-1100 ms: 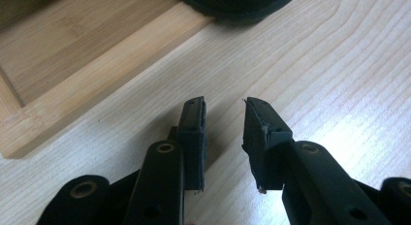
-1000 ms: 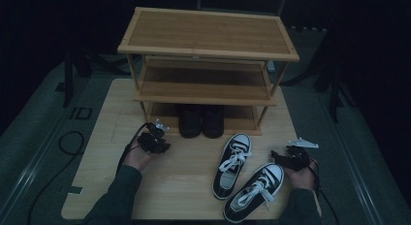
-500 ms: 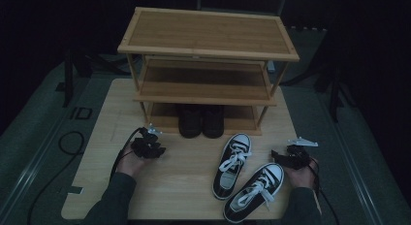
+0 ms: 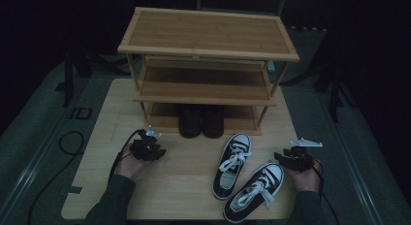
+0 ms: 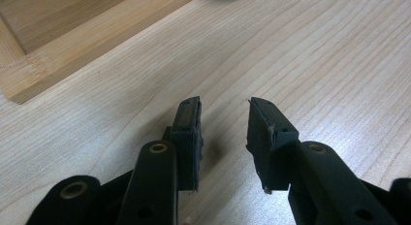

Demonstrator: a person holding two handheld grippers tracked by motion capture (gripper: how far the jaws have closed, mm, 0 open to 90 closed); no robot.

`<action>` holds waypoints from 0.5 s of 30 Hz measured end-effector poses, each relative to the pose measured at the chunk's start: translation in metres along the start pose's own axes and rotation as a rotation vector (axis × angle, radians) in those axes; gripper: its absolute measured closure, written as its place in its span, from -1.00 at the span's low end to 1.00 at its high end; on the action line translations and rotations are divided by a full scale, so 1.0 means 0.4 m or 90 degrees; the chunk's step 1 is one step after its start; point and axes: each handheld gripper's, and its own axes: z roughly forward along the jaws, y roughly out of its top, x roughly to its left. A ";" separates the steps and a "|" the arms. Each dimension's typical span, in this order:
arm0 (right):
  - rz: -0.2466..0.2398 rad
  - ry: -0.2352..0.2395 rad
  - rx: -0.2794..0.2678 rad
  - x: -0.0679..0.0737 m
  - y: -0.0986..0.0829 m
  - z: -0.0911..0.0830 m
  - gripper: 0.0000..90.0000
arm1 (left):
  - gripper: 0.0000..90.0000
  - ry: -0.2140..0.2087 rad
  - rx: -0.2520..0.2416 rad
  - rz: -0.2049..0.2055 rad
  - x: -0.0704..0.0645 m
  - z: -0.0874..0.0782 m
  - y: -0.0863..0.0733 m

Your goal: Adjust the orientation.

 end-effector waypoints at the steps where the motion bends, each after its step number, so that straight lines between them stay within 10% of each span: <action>1: -0.002 0.004 -0.004 0.004 0.003 -0.008 0.18 | 0.47 0.000 -0.001 0.000 -0.001 -0.001 0.000; 15: -0.052 0.042 -0.025 0.081 0.033 -0.081 0.20 | 0.47 0.001 -0.001 -0.003 -0.002 -0.006 -0.008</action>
